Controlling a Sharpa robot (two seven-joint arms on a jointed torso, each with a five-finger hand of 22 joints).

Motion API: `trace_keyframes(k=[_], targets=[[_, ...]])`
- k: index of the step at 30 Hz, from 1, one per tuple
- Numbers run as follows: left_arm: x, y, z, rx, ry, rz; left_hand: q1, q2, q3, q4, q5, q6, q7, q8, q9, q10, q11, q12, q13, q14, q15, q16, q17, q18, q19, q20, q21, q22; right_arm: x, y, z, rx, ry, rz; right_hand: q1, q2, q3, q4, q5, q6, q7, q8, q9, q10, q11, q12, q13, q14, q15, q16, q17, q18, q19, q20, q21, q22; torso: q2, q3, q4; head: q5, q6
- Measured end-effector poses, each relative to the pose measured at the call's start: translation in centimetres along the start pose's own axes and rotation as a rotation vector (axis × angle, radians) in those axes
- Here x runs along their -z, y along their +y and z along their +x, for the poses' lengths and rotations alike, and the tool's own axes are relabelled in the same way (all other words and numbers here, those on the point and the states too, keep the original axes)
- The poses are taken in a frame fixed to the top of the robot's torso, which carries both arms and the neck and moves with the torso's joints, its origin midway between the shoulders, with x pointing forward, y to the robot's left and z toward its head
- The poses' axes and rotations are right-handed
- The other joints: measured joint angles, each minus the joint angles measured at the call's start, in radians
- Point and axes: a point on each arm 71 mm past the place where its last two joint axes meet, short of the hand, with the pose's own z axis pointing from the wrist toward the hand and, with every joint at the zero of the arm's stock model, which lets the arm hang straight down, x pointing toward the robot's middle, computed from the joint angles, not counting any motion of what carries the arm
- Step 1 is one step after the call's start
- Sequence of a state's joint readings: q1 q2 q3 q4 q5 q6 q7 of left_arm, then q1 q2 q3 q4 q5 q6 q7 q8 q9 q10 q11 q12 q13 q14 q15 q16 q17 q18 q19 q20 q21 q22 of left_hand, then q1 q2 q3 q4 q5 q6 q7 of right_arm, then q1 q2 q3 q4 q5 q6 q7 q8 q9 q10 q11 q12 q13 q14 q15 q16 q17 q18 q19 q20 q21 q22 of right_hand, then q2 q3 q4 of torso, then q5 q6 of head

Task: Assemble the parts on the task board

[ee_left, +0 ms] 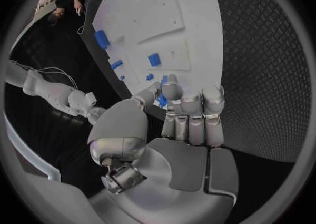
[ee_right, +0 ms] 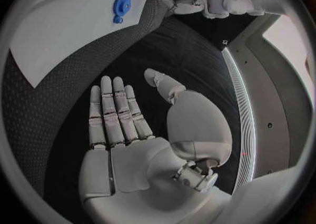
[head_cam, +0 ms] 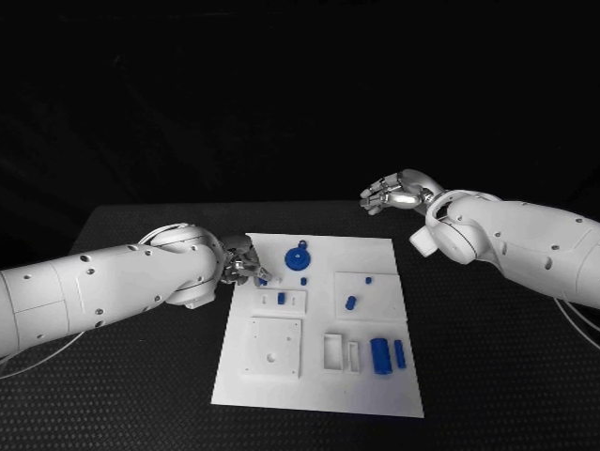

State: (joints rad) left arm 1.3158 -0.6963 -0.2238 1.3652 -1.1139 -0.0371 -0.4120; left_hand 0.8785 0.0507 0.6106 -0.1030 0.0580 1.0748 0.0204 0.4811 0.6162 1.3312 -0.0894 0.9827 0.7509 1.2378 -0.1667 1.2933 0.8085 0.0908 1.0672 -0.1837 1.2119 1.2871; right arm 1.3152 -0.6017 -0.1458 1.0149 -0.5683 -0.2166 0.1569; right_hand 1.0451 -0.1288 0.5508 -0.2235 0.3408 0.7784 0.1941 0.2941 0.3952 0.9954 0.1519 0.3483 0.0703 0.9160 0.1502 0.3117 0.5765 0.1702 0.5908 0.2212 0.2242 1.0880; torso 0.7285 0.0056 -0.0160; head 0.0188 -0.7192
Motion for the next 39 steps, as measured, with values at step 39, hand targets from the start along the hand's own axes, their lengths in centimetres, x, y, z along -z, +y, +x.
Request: trace_keyframes(k=[39], targets=[[-0.3, 0.3, 3.2, -0.028, 0.003, -0.019, -0.011, -0.013, 0.008, 0.0, 0.011, 0.024, -0.003, -0.018, -0.003, 0.013, -0.002, 0.0, -0.001, 0.015, 0.0, 0.004, 0.002, -0.013, 0.014, -0.007, 0.004, -0.001, 0.1, -0.1, -0.1, -0.001, 0.001, 0.001, 0.0, 0.0, -0.003, 0.003, 0.004, 0.0, 0.0, 0.0, -0.002, 0.0, 0.0, 0.0, 0.0, 0.0, 0.0, 0.0, -0.001, 0.0, 0.0, 0.0, 0.0, 0.003, 0.001, 0.0004, -0.0018, 0.003, -0.014]])
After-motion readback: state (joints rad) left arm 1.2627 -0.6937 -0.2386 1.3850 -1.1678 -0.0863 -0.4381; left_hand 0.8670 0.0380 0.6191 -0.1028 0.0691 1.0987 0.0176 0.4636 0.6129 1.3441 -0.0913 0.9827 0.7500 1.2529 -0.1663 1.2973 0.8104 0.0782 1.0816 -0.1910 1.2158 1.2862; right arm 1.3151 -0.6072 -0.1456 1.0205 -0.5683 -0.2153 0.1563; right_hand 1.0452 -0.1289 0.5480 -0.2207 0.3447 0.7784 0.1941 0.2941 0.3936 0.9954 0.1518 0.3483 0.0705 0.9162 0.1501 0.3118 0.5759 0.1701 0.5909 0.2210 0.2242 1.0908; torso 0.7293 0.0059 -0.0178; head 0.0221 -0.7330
